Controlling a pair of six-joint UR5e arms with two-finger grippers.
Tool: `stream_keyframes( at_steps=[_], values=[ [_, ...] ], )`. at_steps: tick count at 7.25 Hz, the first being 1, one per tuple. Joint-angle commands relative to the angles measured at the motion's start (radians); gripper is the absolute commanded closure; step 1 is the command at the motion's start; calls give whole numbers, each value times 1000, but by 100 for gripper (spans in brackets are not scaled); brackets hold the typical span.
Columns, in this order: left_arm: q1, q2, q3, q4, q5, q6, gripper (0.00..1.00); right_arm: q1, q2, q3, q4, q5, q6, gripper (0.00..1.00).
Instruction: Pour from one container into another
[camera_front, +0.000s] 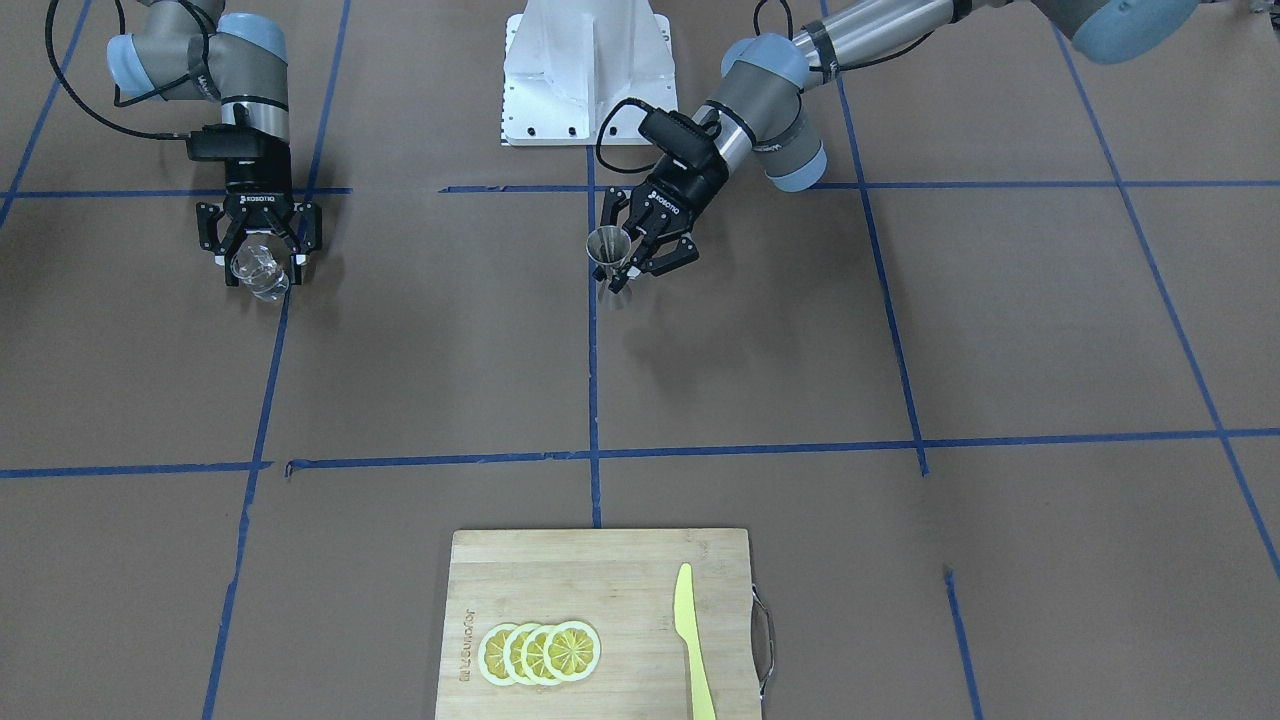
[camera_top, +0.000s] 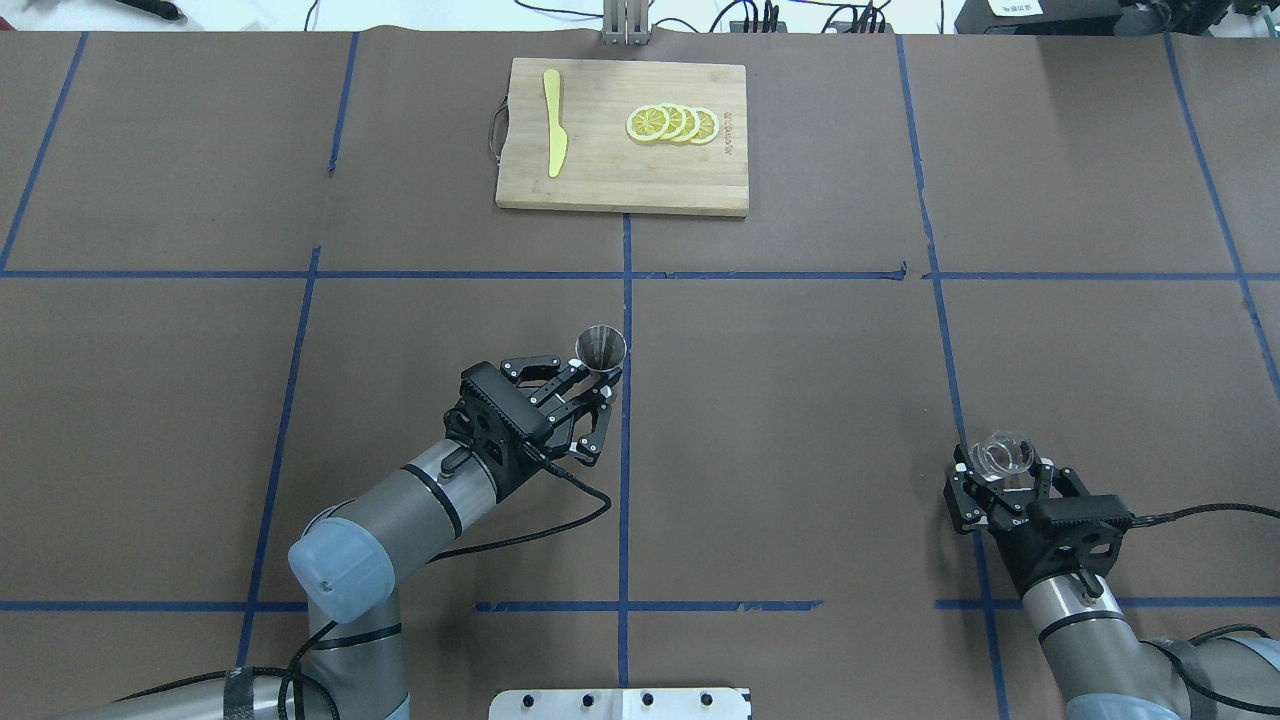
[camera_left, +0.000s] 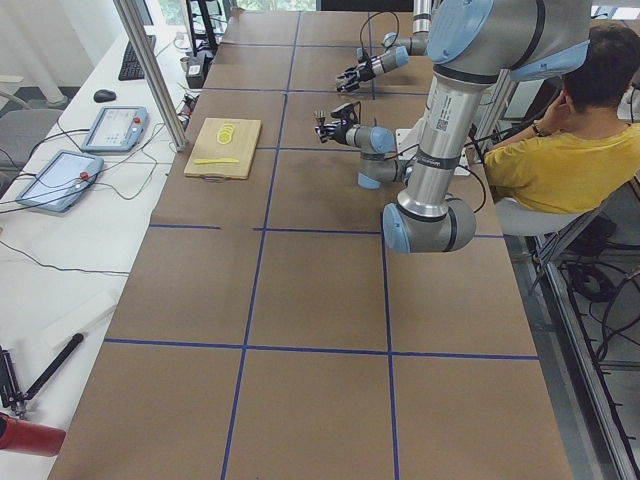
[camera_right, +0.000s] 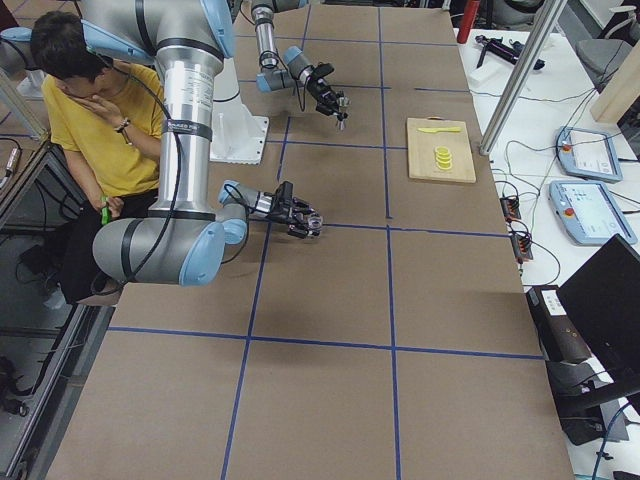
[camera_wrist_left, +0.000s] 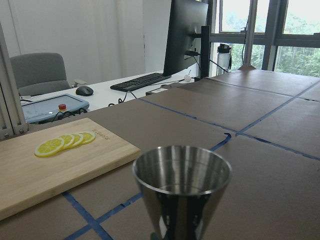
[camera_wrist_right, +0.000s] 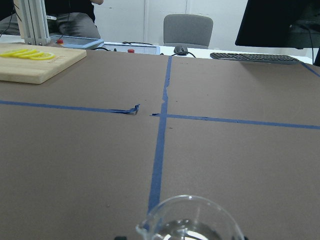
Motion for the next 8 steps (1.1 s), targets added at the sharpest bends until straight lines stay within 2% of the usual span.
stream_keyframes(
  at_steps=[1,2,6,8],
  values=[
    [0,0,-2,-1,0,-1,100,1,-3,0,0,0,0,36],
    [2,0,-2,-3,0,-1,100,1,-3,0,0,2,-1,46],
    [2,2,-6,-4,0,0,100,1,-1,4,3,11,0,100],
    [2,3,-6,-4,0,3,100,4,0,40,46,14,-15,100]
  ],
)
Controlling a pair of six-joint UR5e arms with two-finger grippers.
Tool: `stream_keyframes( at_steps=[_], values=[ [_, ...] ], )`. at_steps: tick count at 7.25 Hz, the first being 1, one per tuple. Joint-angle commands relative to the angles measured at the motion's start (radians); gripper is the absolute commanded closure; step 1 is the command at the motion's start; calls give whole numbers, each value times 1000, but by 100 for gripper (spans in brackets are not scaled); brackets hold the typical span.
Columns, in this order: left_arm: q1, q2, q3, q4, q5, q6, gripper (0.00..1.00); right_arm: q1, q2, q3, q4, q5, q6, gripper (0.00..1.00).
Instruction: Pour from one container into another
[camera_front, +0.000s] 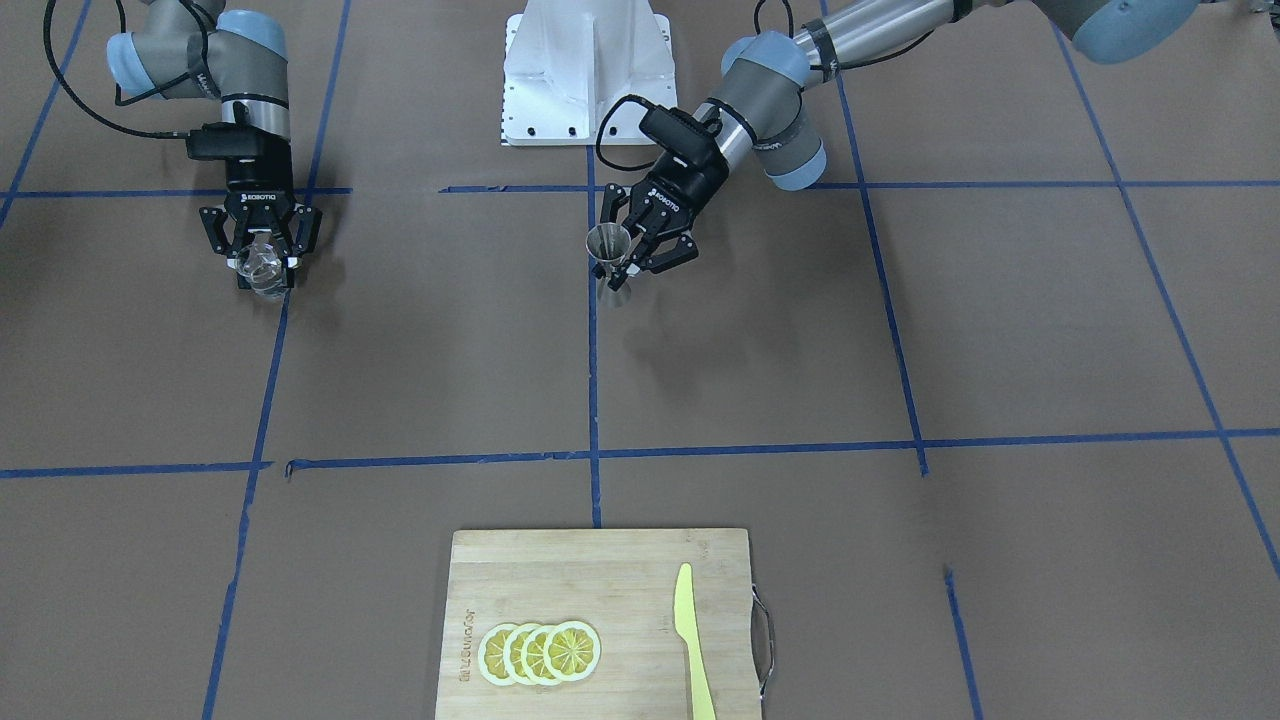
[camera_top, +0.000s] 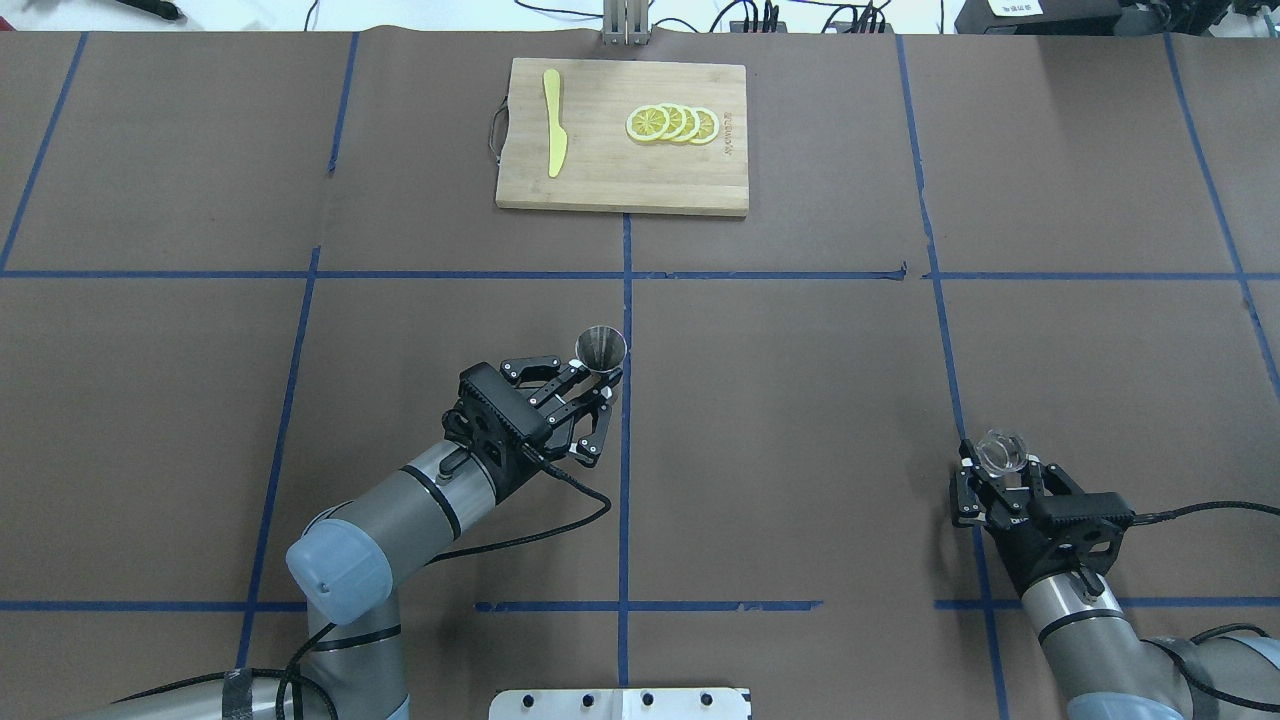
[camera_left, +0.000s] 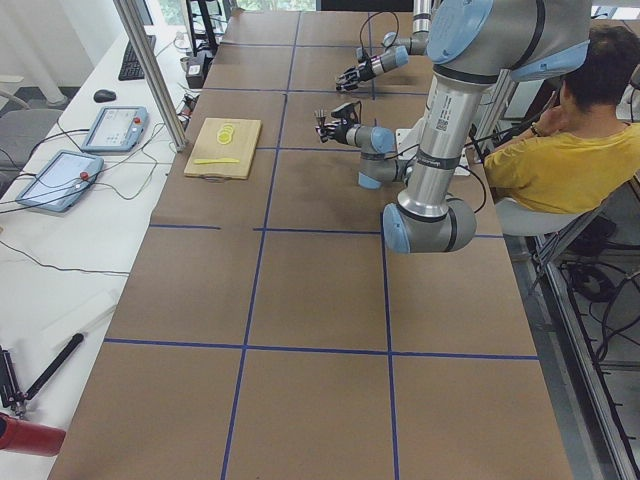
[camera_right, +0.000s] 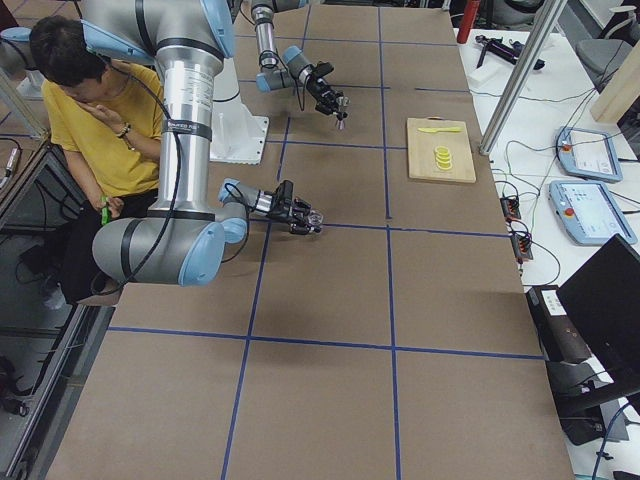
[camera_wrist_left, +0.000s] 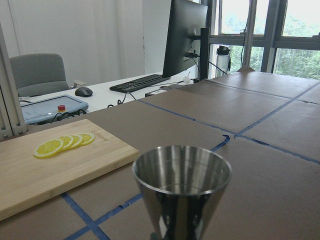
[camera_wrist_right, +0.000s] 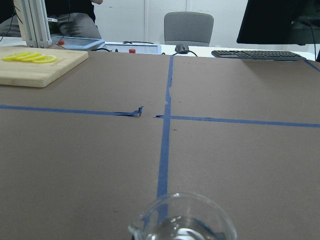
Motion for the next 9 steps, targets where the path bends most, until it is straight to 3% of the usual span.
stream_keyframes(
  at_steps=[1,3,9],
  values=[
    [0,1,-1,-2,-1,2,100,9,1,50,43,1,-54,100],
    [-2,1,-1,-5,-9,0,100,22,4,140,38,4,-219,100],
    [-26,1,-5,-8,-71,12,100,70,363,142,35,0,-503,100]
  ],
)
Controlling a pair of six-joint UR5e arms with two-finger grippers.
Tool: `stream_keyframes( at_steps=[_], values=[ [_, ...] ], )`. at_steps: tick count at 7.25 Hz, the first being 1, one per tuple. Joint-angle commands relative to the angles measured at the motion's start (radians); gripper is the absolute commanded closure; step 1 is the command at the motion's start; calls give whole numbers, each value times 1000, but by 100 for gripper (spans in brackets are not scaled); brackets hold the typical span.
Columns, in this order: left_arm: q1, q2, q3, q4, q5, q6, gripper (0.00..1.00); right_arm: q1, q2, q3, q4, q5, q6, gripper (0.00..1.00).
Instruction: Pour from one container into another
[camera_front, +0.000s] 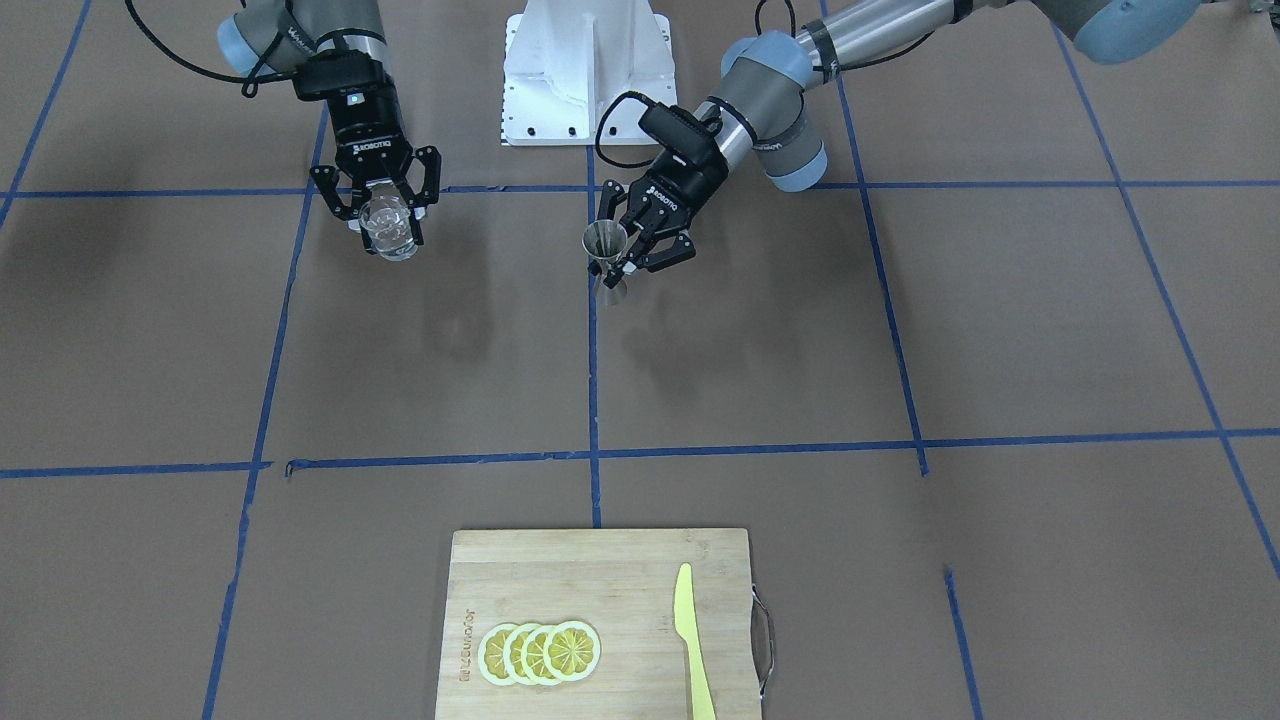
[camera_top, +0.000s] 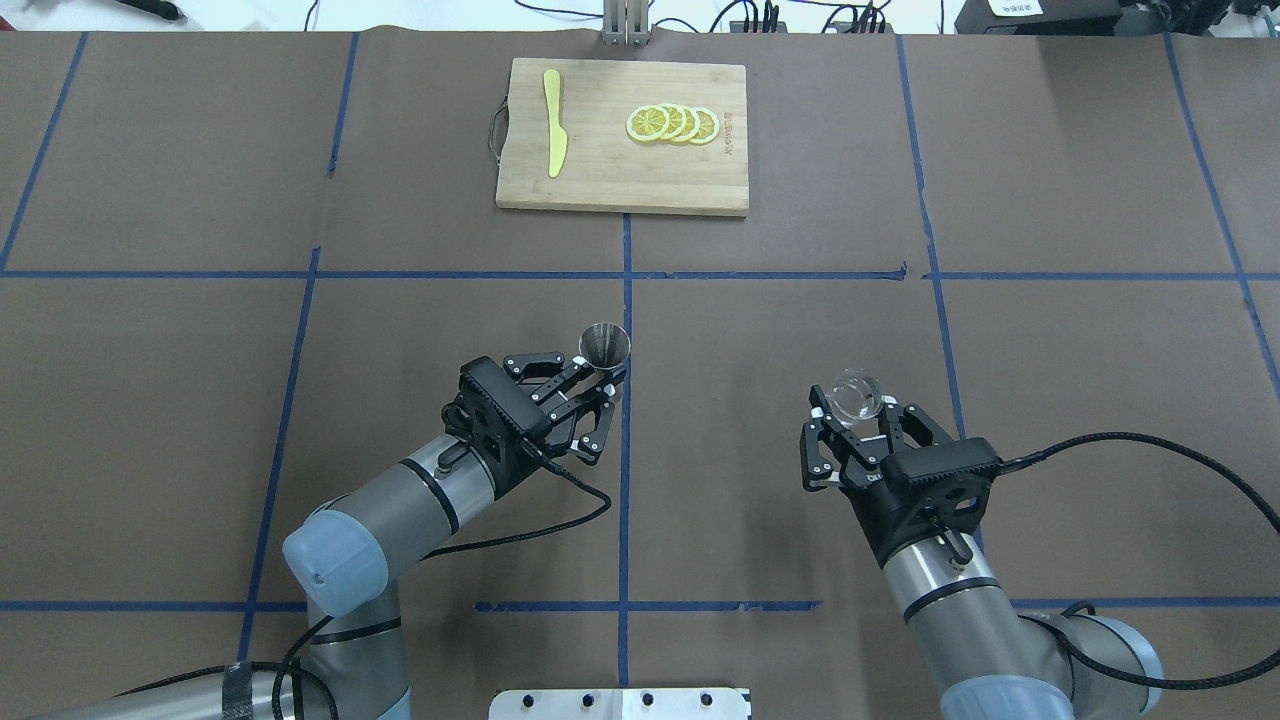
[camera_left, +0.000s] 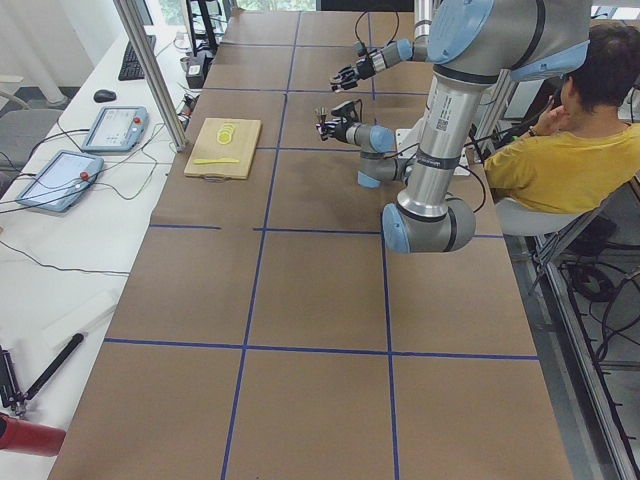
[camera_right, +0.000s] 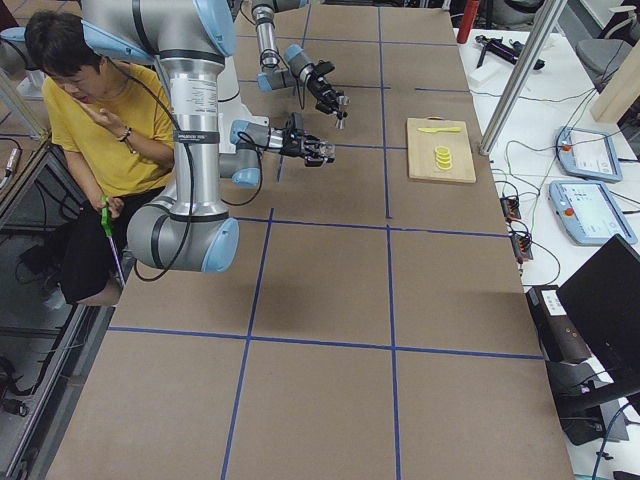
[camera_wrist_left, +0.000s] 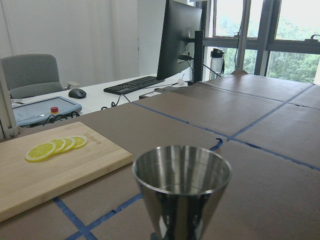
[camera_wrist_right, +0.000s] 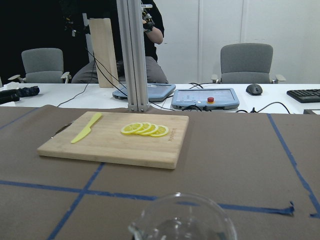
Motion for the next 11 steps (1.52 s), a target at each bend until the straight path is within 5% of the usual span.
stream_keyframes(
  at_steps=[1,6,11],
  values=[
    [-10,0,-5,-2,-34,33,100,14,101,-1,-7,-7,-88,100],
    [-6,0,-14,0,-100,44,100,29,199,1,-74,13,-155,100],
    [-4,-8,-5,0,-97,44,100,100,308,46,-370,143,-172,100]
  ],
)
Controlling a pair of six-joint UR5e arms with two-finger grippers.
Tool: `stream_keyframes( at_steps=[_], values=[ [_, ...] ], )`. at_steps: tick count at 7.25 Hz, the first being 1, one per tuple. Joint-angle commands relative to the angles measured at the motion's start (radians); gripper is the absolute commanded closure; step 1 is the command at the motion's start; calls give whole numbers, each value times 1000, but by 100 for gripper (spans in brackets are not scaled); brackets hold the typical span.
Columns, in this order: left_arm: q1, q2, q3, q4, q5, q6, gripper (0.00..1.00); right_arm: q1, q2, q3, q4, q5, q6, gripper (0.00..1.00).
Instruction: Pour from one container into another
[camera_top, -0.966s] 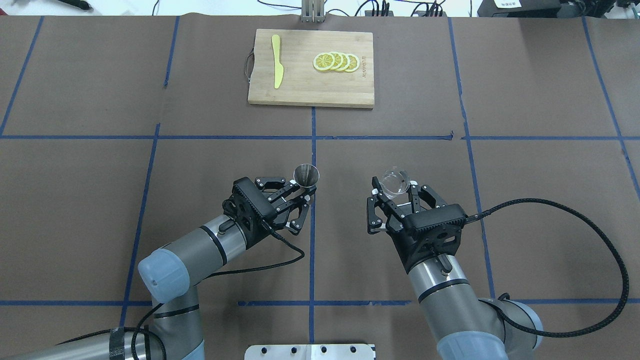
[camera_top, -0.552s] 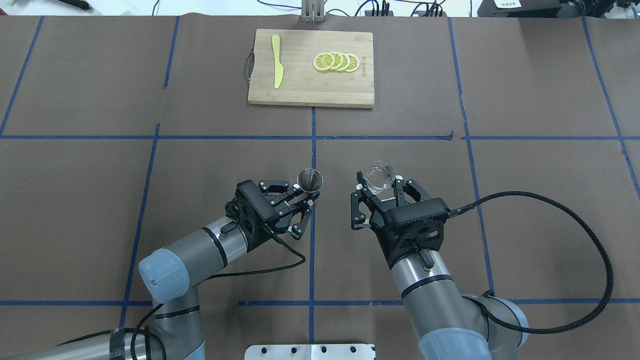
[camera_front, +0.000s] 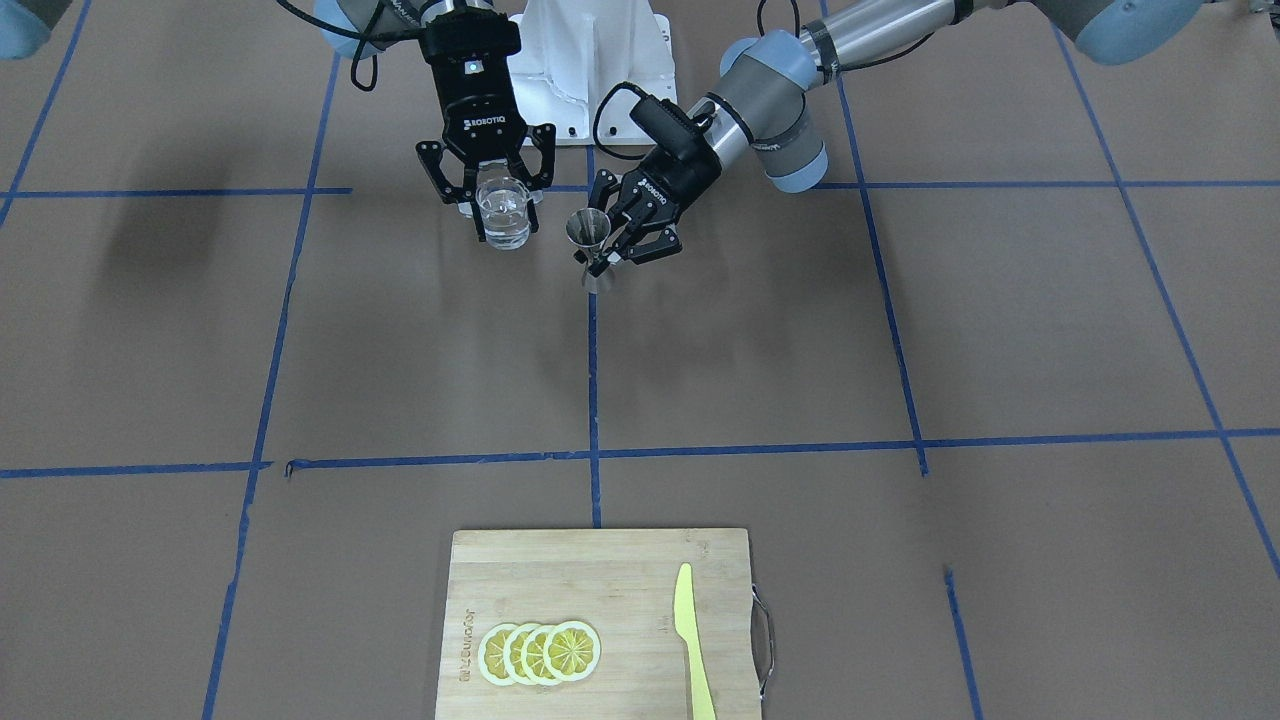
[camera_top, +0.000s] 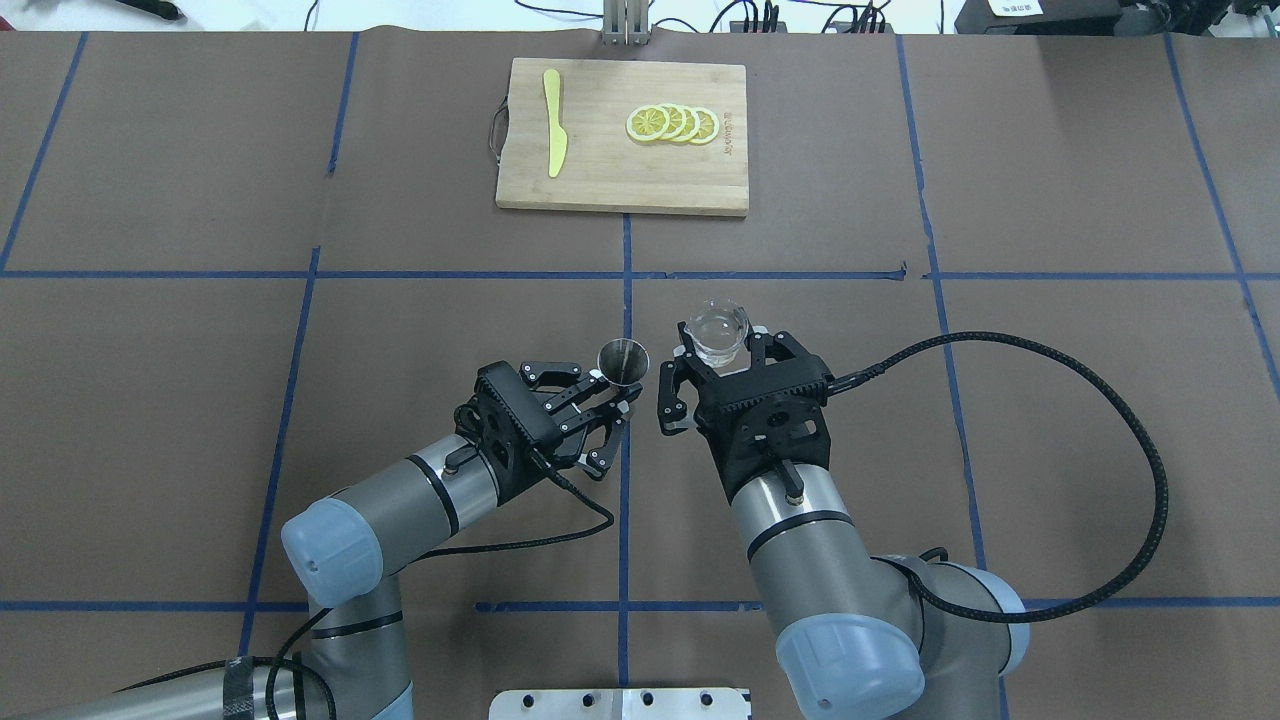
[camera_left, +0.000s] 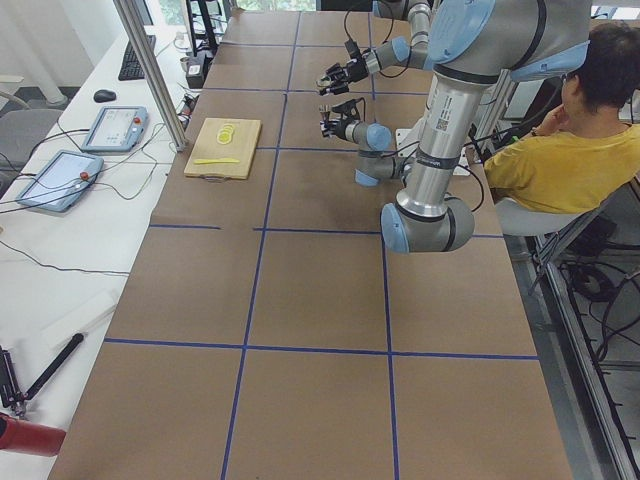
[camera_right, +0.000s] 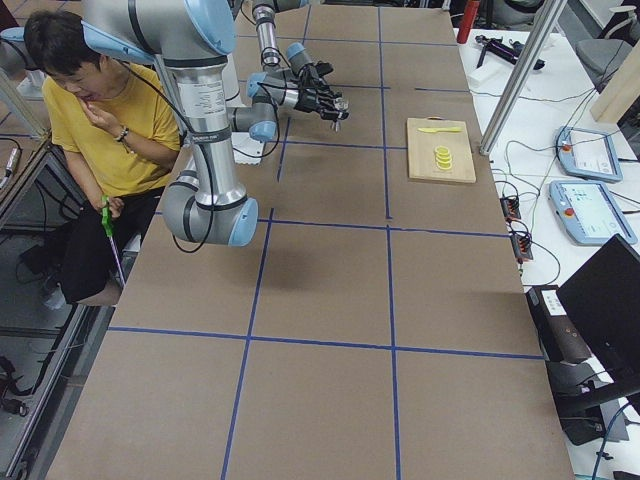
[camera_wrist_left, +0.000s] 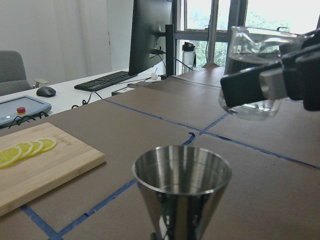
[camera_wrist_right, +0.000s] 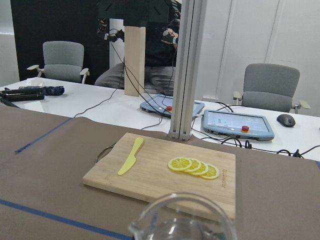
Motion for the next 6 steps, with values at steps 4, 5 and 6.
stream_keyframes(
  at_steps=[4,5,6],
  values=[
    [0,-3,1,0,2,0,100,11,53,75,-256,41,-137,100],
    [0,-5,1,2,2,0,100,9,59,75,-267,39,-167,100],
    [0,-9,3,2,3,0,100,5,74,78,-297,39,-171,100]
  ],
)
